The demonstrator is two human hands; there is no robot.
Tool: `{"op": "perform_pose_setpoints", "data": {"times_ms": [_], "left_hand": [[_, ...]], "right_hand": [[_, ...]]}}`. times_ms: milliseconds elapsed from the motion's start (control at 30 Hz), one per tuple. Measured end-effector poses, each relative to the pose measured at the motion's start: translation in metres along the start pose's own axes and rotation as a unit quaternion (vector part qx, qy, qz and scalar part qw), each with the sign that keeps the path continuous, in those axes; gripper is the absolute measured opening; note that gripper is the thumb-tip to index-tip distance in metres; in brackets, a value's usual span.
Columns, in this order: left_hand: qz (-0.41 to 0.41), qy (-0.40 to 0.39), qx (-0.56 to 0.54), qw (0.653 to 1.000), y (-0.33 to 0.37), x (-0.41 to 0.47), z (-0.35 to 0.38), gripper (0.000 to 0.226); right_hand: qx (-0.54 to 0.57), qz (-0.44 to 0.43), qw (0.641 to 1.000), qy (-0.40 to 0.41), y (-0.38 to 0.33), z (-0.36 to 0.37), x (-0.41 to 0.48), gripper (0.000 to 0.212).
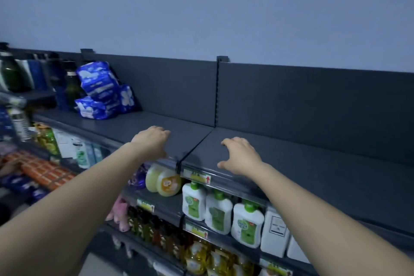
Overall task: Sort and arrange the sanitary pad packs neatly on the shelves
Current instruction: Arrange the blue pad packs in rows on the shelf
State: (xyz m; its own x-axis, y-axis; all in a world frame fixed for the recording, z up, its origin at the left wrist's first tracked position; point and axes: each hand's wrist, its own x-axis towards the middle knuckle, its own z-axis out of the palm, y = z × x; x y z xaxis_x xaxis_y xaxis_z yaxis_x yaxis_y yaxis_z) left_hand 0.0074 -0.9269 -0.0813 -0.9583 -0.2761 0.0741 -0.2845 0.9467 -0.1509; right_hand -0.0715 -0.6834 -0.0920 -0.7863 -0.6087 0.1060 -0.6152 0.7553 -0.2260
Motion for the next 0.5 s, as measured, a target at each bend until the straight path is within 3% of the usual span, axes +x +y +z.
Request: {"op": "perform_pose_setpoints", "data": {"times_ms": [500], "left_hand": [[-0.119, 0.003, 0.006, 0.993, -0.18, 0.06, 0.039, 0.066]], "right_hand": [[0.002, -0.127, 0.992, -0.026, -0.136, 0.056, 0.182, 0.068]]}}
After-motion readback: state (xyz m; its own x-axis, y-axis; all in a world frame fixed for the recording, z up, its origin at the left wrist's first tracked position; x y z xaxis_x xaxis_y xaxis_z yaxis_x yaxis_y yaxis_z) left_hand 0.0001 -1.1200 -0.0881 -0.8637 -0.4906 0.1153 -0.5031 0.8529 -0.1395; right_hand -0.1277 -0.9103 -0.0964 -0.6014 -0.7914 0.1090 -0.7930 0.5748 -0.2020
